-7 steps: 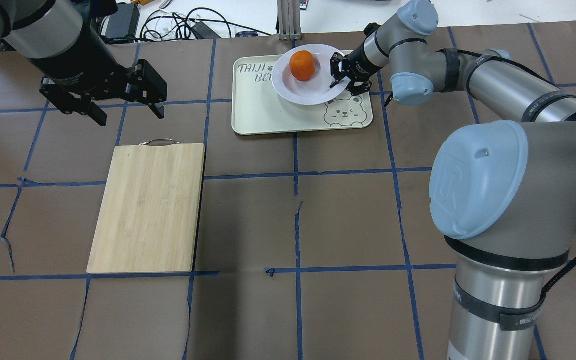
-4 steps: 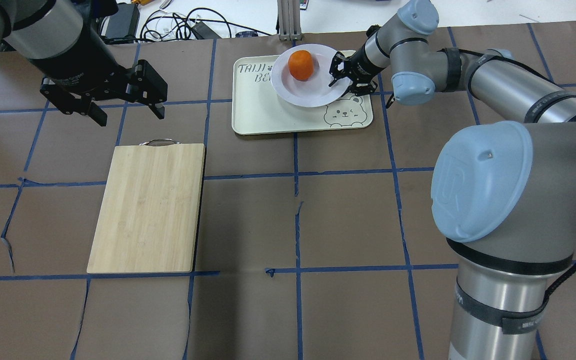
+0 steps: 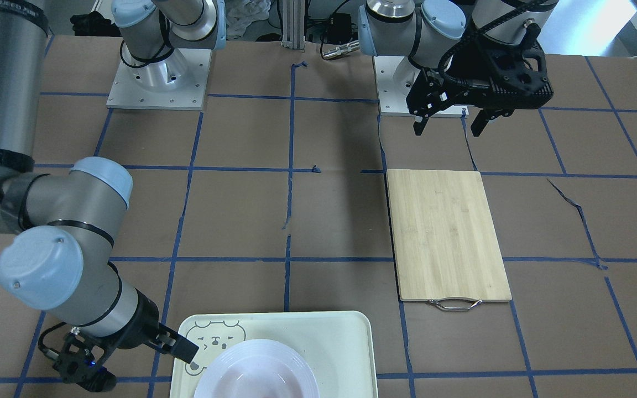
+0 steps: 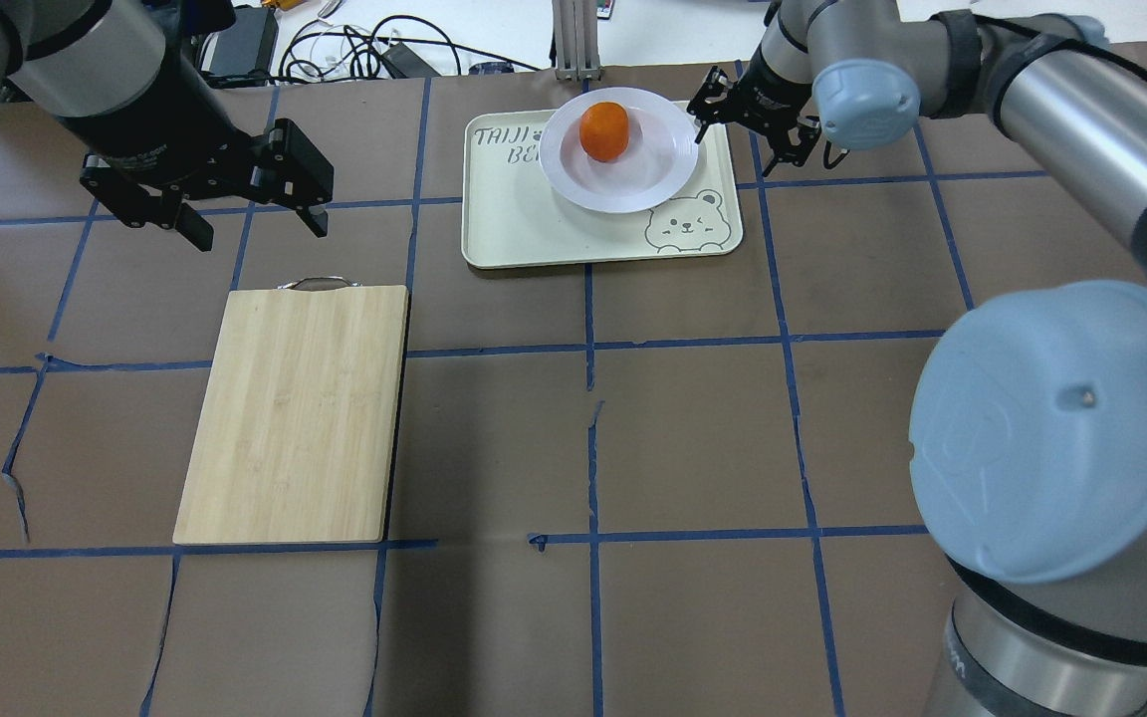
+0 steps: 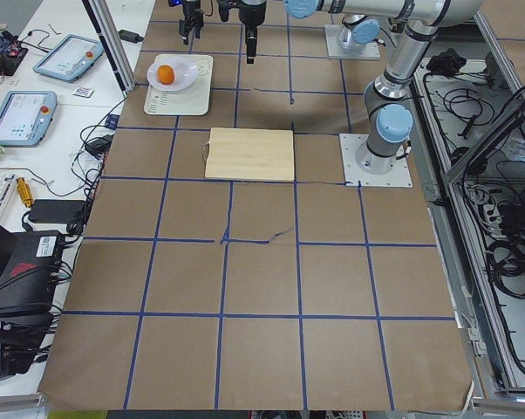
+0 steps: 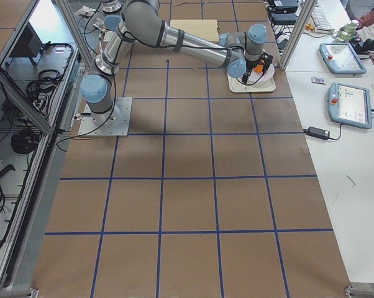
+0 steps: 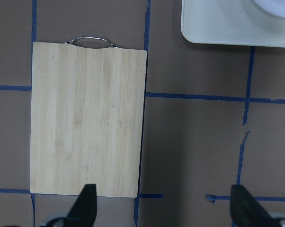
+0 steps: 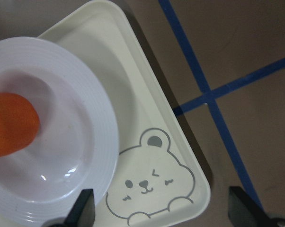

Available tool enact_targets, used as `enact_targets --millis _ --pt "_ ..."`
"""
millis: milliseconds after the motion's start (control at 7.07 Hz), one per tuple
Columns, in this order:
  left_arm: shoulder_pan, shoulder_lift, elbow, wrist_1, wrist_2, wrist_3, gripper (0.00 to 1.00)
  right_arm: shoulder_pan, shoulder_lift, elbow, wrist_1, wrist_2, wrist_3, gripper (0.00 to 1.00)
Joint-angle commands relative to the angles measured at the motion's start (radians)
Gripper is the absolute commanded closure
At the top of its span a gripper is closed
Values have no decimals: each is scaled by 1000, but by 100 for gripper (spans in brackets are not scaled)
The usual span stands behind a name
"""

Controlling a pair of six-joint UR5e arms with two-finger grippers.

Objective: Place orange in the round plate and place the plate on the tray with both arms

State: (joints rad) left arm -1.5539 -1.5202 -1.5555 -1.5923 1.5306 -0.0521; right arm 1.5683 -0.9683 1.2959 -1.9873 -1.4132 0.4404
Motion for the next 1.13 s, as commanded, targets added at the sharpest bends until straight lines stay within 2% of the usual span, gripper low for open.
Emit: enact_targets --millis 0,283,425,708,991 --pt "0 0 0 0 -1 0 0 1 -212 -1 377 -127 -111 0" --pt "0 0 0 0 -1 0 0 34 -352 20 518 -129 -195 0" --pt "0 0 0 -1 -1 0 0 89 -409 52 534 -133 -212 0" --pt "0 0 0 -1 -1 0 0 69 -437 59 530 -150 -308 0" --pt "0 0 0 -1 -1 2 0 40 -477 59 532 -150 -313 0"
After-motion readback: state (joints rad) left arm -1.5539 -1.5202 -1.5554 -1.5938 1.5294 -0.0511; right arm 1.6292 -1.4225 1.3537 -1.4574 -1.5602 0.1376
